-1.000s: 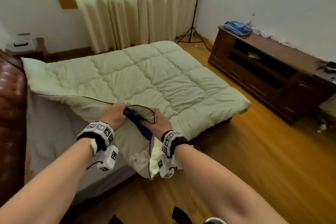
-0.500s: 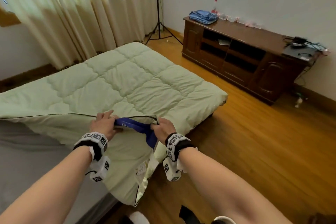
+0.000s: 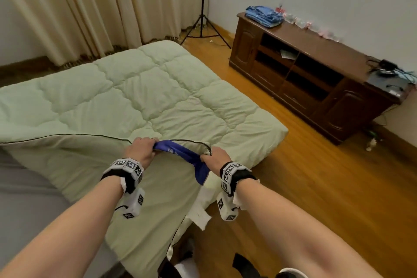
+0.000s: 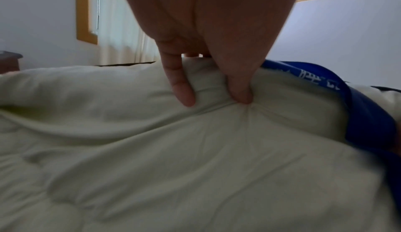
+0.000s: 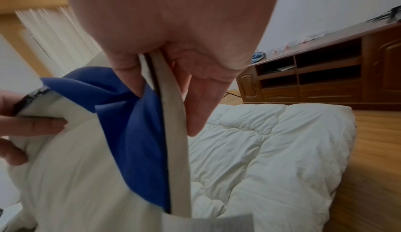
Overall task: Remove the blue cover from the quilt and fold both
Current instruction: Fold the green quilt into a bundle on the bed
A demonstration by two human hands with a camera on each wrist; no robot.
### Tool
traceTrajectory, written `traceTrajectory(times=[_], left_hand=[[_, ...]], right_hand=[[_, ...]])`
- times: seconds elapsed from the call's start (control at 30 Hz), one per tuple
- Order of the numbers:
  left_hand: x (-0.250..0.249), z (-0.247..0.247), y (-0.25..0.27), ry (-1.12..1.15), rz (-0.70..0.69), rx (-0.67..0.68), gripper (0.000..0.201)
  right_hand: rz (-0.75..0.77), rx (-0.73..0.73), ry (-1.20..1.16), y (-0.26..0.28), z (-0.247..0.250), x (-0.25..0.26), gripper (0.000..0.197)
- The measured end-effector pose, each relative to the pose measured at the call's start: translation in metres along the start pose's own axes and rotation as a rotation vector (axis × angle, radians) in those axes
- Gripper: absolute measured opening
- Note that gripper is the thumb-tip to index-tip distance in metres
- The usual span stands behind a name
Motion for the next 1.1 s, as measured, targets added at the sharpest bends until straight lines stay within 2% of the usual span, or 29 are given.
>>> traceTrajectory(times=[0.03,0.07,0.13,0.17,0.23,0.27,0.4,0.57,0.67,0.77,0.93,1.1], left_hand=[[0.01,-0.003,-0.004,0.016,0.006,-0.001,0.03],[0.019,-0.007,-0.007,0.035,0.015,0.009,0.029],[0.03,-0.016,-0.011,0.078,0.025,0.053,0.027],[0.033,-0.019,-0.013,0.098,0.018,0.069,0.025],[0.034,-0.025,-0.019,0.121,0.001,0.075,0.022],[0.032,-0.027,-0.022,0.123,-0.004,0.07,0.019],[0.018,-0.031,-0.042,0.125,0.002,0.054,0.01],[-0.023,-0.036,-0.093,0.115,-0.011,0.012,0.016],[-0.074,-0.038,-0.135,0.123,-0.057,-0.017,0.021],[-0.147,-0.042,-0.186,0.127,-0.126,-0.038,0.02],[-0.306,-0.056,-0.277,0.091,-0.276,-0.068,0.022],[-0.475,-0.081,-0.343,0.075,-0.399,-0.099,0.022]], right_hand=[[0.032,0.005,0.027,-0.008,-0.007,0.007,0.011],[0.057,0.003,0.033,-0.015,-0.015,0.012,0.02],[0.108,0.005,0.006,-0.026,-0.029,0.021,0.062],[0.122,0.011,-0.01,-0.033,-0.035,0.025,0.076],[0.138,0.043,-0.006,-0.047,-0.047,0.031,0.085],[0.149,0.072,0.033,-0.055,-0.053,0.032,0.08],[0.243,0.173,0.246,-0.083,-0.064,0.032,0.038],[0.261,0.175,0.262,-0.128,-0.034,0.007,0.034],[0.254,0.117,0.22,-0.163,0.008,-0.023,0.033],[0.225,0.053,0.183,-0.206,0.065,-0.063,0.034],[0.159,-0.062,0.056,-0.28,0.183,-0.156,0.029],[0.064,-0.142,-0.016,-0.34,0.299,-0.264,0.028]])
Point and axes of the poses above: each hand's wrist, its own y-axis away from the middle knuckle, its own z-axis out of the back of the hand, x = y × z, the point moved 3 cm from there along -y, towards the middle knuckle, and after that the axes turned 15 degrees about -x, right-handed, at the moved point
